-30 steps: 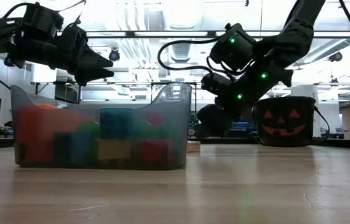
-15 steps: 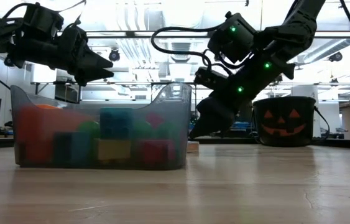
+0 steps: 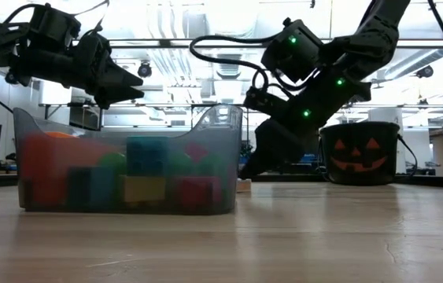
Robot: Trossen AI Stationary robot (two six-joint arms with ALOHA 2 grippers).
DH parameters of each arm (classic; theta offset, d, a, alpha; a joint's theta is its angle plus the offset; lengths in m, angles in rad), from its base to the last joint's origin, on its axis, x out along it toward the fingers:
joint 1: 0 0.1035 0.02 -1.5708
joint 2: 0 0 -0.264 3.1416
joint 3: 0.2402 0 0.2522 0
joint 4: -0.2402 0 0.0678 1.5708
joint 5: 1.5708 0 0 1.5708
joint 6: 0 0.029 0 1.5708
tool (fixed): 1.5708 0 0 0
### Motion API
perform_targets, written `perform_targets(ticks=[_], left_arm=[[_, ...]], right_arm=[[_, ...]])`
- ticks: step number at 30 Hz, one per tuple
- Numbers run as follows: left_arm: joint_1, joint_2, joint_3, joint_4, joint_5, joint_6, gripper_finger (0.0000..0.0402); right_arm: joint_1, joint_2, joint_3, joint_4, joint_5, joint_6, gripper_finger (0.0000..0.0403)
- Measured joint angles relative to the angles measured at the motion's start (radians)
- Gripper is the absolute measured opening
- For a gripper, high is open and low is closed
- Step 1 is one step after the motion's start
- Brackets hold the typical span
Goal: Pick & Place Toys
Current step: Put the yellow playing card into the transparent bin
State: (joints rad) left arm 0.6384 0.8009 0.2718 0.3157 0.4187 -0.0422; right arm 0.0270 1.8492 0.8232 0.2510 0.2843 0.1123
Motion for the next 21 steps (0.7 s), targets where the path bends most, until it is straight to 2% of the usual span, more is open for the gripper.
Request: perform_targets(ticks=[10, 21], left_arm=[[0.000, 0.000, 0.000, -0.002, 0.000, 0.000, 0.0264], [0.000, 0.000, 0.000, -0.001, 0.000, 0.000, 0.0264]], right_arm=[[-0.026, 0.024, 0.010, -0.023, -0.006, 0.013, 0.0017], [-0.067, 0.025, 0.080, -0.291, 0.204, -0.003, 0.0017]])
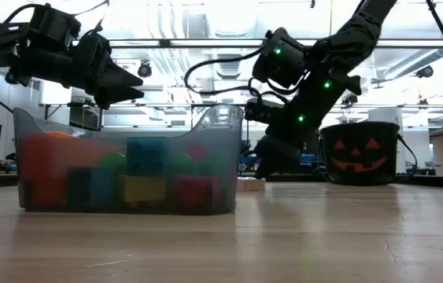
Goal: Pick & Place Toys
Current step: Put the yellow playing card into the transparent bin
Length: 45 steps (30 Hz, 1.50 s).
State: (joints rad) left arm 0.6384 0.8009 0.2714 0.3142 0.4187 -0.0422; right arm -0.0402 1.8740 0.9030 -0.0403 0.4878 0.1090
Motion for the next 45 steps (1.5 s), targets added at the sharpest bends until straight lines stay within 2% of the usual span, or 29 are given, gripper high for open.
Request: perform_targets(ticks=[4, 11, 19, 23, 31, 34, 36, 41, 45], left_arm=[[0.000, 0.000, 0.000, 0.000, 0.000, 0.000, 0.0264], [-0.001, 0.000, 0.000, 0.003, 0.000, 0.000, 0.0264], [-0.010, 0.006, -0.002, -0.006, 0.001, 0.005, 0.0264], [-0.011, 0.006, -0.003, -0.013, 0.004, 0.016, 0.0264], [-0.011, 0.006, -0.003, -0.013, 0.008, 0.027, 0.0265], [-0.011, 0.006, -0.003, -0.013, 0.008, 0.029, 0.0265], [-0.011, 0.006, -0.003, -0.012, 0.008, 0.030, 0.0265], [-0.011, 0.006, -0.003, -0.013, 0.008, 0.030, 0.0265], [-0.011, 0.006, -0.003, -0.013, 0.008, 0.032, 0.0265]], right_arm=[[-0.004, -0.008, 0.039, -0.085, 0.060, -0.026, 0.0017], [-0.002, -0.086, 0.066, -0.111, 0.033, -0.099, 0.0017], [-0.022, -0.196, 0.075, -0.115, -0.226, -0.074, 0.0029], [-0.060, -0.209, 0.097, -0.170, -0.314, -0.015, 0.0089], [-0.117, -0.173, 0.152, -0.225, -0.325, 0.008, 0.0307], [-0.130, -0.137, 0.189, -0.265, -0.333, 0.017, 0.0377], [-0.139, -0.104, 0.214, -0.298, -0.335, 0.020, 0.0392], [-0.154, -0.022, 0.277, -0.329, -0.332, 0.019, 0.0369], [-0.153, 0.032, 0.322, -0.342, -0.326, 0.005, 0.0376]])
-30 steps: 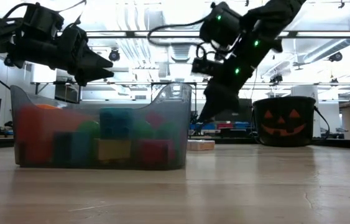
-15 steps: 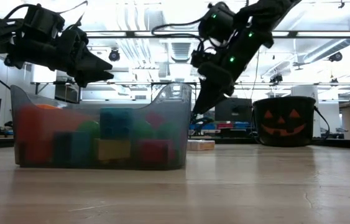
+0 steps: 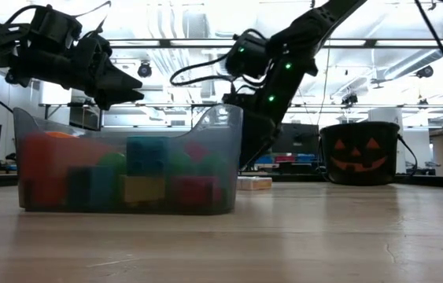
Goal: Pick & Place Toys
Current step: Put the yellow playing card into the transparent bin
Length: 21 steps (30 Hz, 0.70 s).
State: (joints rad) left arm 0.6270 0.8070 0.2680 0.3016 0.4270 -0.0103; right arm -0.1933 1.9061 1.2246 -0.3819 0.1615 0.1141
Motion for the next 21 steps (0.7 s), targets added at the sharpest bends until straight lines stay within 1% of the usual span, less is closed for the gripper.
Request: perform_targets(ticks=[4, 9, 14, 18, 21], left_arm=[[0.000, 0.000, 0.000, 0.000, 0.000, 0.003, 0.0265], [0.000, 0.000, 0.000, -0.003, 0.000, 0.003, 0.0265], [0.000, 0.000, 0.000, -0.009, 0.000, 0.006, 0.0265], [0.000, 0.000, 0.000, -0.010, 0.000, 0.007, 0.0265], [0.000, 0.000, 0.000, -0.009, 0.000, 0.010, 0.0265]], right_arm=[[-0.002, 0.052, 0.054, -0.036, 0.003, -0.009, 0.0397], [-0.006, 0.135, 0.121, -0.115, 0.049, -0.017, 0.0392], [-0.012, 0.199, 0.177, -0.166, 0.060, -0.043, 0.0399], [-0.015, 0.217, 0.185, -0.176, 0.041, -0.070, 0.0386], [-0.016, 0.216, 0.184, -0.189, 0.021, -0.082, 0.0366]])
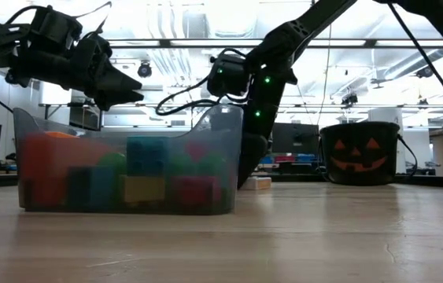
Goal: Pick & Place Toys
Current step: Put the yellow playing card into the transparent bin
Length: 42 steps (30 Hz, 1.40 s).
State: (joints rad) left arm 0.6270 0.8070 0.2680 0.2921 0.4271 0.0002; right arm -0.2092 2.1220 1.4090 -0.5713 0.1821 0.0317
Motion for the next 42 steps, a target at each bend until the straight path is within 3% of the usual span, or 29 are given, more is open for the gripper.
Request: perform_targets(ticks=[13, 22, 37, 42], left_arm=[[0.000, 0.000, -0.001, 0.001, 0.000, 0.000, 0.0265], [0.000, 0.000, -0.011, 0.003, 0.000, 0.000, 0.0265], [0.000, 0.000, -0.012, 0.003, 0.000, 0.003, 0.0265], [0.000, 0.000, -0.012, 0.002, 0.000, 0.003, 0.0265]], right_arm=[[0.000, -0.050, -0.007, -0.045, 0.031, -0.097, 0.0202], [-0.002, -0.098, -0.011, -0.059, 0.016, -0.117, 0.0033], [0.010, -0.130, -0.010, -0.085, -0.001, -0.156, 0.0032], [0.010, -0.153, -0.003, -0.122, 0.000, -0.151, 0.0087]])
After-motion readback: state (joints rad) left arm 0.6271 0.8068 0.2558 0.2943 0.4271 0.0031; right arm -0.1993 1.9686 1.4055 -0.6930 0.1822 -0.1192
